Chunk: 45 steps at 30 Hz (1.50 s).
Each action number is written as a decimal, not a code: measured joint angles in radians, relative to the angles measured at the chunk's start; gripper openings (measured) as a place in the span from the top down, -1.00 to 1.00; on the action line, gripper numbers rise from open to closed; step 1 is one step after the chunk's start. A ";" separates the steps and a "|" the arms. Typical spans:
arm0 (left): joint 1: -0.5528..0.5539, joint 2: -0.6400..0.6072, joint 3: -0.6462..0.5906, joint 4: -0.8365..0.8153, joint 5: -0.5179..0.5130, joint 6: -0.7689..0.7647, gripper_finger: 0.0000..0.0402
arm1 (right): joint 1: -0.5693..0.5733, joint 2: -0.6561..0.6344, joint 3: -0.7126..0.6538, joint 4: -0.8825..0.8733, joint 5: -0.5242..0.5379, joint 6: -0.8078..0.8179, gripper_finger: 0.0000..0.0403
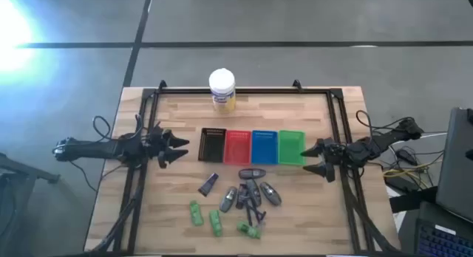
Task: Pick & Place Travel size toiletries
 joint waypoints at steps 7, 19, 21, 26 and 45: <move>0.000 0.000 0.000 0.000 0.000 0.000 -0.51 | 0.000 0.000 0.000 0.000 0.000 0.000 -0.81; 0.000 0.000 0.000 0.000 0.000 0.000 -0.51 | 0.000 0.000 0.000 0.000 0.000 0.000 -0.81; 0.000 0.000 0.000 0.000 0.000 0.000 -0.51 | 0.000 0.000 0.000 0.000 0.000 0.000 -0.81; 0.000 0.000 0.000 0.000 0.000 0.000 -0.51 | 0.000 0.000 0.000 0.000 0.000 0.000 -0.81; 0.000 0.000 0.000 0.000 0.000 0.000 -0.51 | -0.002 0.000 0.000 0.001 0.158 0.096 -0.81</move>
